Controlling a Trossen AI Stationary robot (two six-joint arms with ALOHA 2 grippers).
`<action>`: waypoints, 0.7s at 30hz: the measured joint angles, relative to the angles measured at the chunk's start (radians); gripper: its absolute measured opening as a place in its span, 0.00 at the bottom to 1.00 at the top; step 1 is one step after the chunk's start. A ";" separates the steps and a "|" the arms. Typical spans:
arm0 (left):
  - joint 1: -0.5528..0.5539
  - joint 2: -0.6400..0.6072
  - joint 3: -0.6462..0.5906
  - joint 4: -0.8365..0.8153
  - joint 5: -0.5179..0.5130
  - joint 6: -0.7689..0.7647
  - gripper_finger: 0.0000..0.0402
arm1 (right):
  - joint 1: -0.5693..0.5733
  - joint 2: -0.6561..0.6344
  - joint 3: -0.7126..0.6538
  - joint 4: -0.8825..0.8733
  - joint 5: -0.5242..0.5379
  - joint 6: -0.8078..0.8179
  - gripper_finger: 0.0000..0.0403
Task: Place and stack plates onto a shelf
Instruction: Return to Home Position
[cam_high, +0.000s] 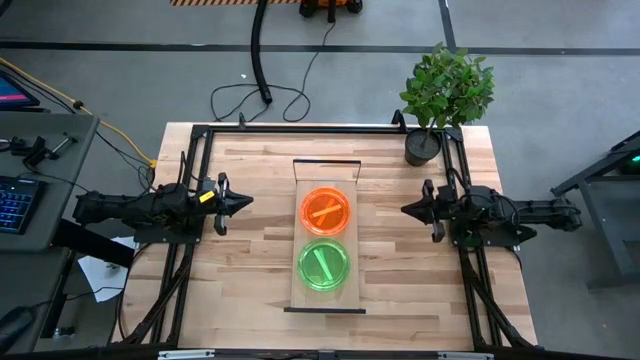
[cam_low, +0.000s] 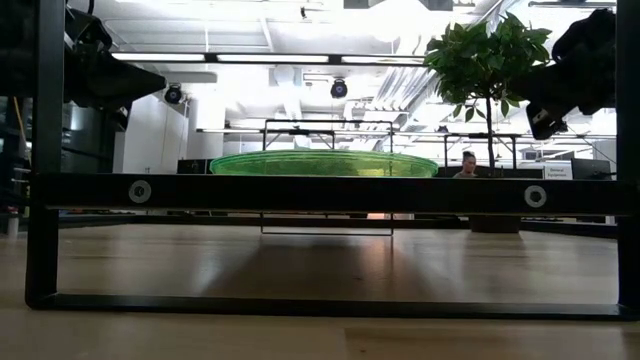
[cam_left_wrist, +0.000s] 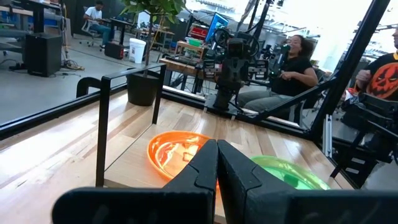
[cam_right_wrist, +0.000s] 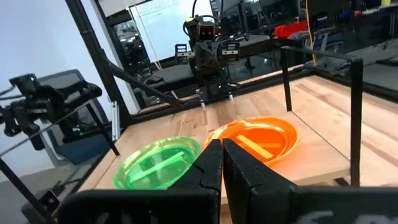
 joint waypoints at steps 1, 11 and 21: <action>0.000 0.000 0.000 0.000 0.000 0.000 0.00 | 0.000 0.000 0.000 0.000 0.000 0.013 0.00; 0.000 0.000 0.000 0.000 0.000 0.000 0.00 | 0.000 0.000 0.000 -0.001 0.000 0.041 0.00; 0.000 0.000 0.000 0.000 0.000 0.000 0.00 | 0.000 0.000 0.000 -0.001 0.000 0.041 0.00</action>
